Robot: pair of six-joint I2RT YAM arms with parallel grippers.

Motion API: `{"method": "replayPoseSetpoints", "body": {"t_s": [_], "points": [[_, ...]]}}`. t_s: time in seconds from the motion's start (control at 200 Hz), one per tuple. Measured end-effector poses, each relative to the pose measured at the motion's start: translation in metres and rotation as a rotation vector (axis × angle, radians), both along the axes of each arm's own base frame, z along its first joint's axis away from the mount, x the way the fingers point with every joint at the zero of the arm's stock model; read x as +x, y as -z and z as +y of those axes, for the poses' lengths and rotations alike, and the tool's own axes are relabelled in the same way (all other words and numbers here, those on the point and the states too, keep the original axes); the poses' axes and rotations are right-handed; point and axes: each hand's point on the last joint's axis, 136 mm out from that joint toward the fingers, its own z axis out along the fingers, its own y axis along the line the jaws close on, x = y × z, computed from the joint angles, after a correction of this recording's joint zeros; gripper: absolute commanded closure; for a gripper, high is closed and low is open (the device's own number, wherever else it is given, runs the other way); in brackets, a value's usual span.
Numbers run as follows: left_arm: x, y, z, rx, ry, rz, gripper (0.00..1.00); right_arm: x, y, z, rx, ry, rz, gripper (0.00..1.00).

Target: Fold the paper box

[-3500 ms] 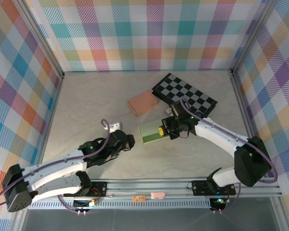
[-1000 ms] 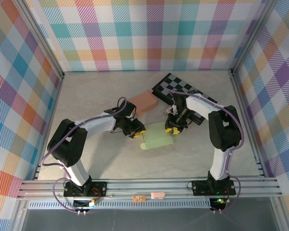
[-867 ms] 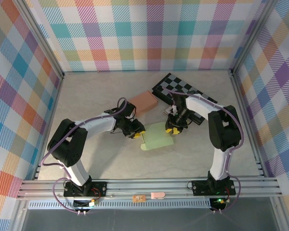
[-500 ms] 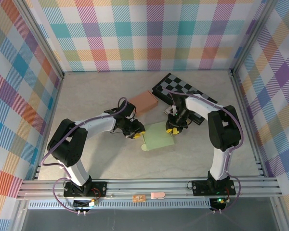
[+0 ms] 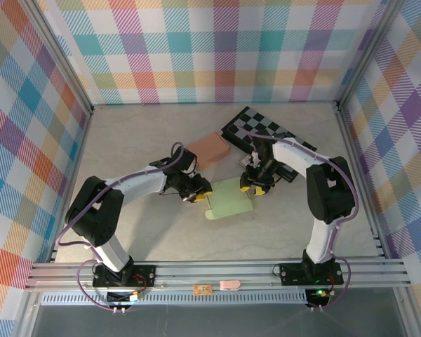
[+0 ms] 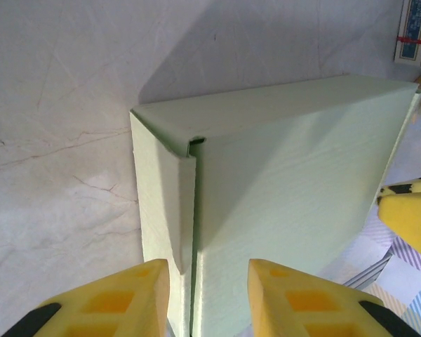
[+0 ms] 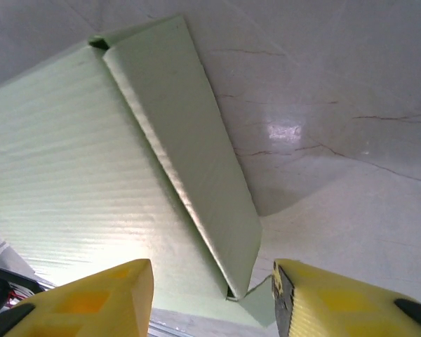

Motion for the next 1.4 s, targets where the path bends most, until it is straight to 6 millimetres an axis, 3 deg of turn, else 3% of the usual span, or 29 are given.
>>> {"method": "replayPoseSetpoints", "body": {"t_s": [0.135,0.38,0.555,0.615,0.805,0.985,1.4], "points": [[-0.004,0.004,0.001,0.002,0.004,0.010,0.69,-0.001,0.005,0.000,0.004,-0.002,-0.001,0.54],[-0.005,0.008,-0.001,0.005,0.011,0.014,0.83,-0.005,0.015,0.001,0.013,-0.001,0.023,0.62],[-0.005,0.009,-0.001,0.006,0.012,0.013,0.85,-0.005,0.015,0.002,0.018,0.000,0.023,0.63],[-0.005,0.010,-0.001,0.008,0.012,0.013,0.83,-0.004,0.015,0.001,0.018,0.005,0.023,0.62],[-0.006,0.004,0.004,0.044,0.020,-0.001,0.57,0.002,0.006,-0.006,0.015,0.028,-0.015,0.49],[-0.002,-0.013,-0.001,-0.006,0.025,-0.033,0.57,0.016,-0.011,-0.019,0.087,0.097,-0.081,0.41],[-0.006,0.006,-0.005,-0.016,0.042,0.012,0.61,0.023,0.006,-0.013,0.215,0.135,-0.064,0.40]]}}
